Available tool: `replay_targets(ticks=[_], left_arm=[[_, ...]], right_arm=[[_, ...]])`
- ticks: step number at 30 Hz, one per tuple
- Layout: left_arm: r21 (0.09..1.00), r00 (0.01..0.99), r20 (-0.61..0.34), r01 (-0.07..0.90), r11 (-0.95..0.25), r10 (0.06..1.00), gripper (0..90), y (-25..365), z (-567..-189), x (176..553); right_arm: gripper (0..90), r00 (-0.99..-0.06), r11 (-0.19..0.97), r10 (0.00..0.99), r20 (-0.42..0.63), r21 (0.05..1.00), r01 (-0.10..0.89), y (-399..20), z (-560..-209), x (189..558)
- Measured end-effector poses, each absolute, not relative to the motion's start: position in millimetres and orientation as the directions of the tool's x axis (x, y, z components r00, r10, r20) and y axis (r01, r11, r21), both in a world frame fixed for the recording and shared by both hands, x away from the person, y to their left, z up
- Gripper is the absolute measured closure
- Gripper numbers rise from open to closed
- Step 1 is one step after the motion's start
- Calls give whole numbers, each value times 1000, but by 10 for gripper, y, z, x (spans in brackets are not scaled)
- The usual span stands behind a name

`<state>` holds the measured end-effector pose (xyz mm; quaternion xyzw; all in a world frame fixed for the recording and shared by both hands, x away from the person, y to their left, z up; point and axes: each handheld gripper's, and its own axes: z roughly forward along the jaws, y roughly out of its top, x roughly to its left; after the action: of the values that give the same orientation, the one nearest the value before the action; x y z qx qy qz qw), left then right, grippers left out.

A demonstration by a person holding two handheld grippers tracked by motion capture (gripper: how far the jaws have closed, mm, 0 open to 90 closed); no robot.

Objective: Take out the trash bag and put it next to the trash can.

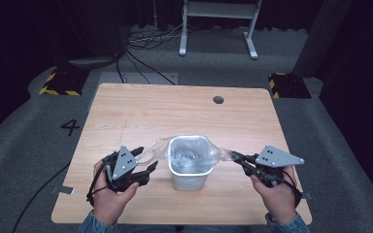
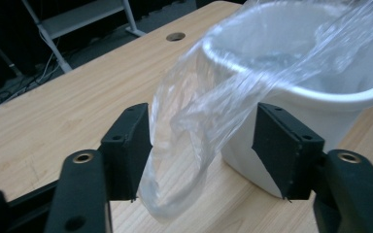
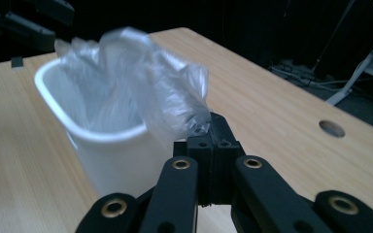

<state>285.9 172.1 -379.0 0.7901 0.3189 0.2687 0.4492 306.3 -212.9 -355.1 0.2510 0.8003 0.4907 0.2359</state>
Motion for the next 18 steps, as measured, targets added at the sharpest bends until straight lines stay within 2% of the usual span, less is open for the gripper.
replay_targets(ticks=[5, 14, 18], left_arm=[[879, 685, 157, 231, -417, 711, 255, 1602, -3736, 2842], [894, 755, 153, 169, -415, 638, 207, 1364, -3662, 2813], [906, 763, 155, 143, -398, 628, 216, 1340, -3581, 2768]], right_arm=[[900, -773, 391, 614, -160, 912, 122, -1938, -3352, 3104], [898, -826, 421, 523, -210, 906, 36, -1340, -3149, 3168], [898, -844, 451, 482, -234, 893, 10, -1097, -3137, 3197]])
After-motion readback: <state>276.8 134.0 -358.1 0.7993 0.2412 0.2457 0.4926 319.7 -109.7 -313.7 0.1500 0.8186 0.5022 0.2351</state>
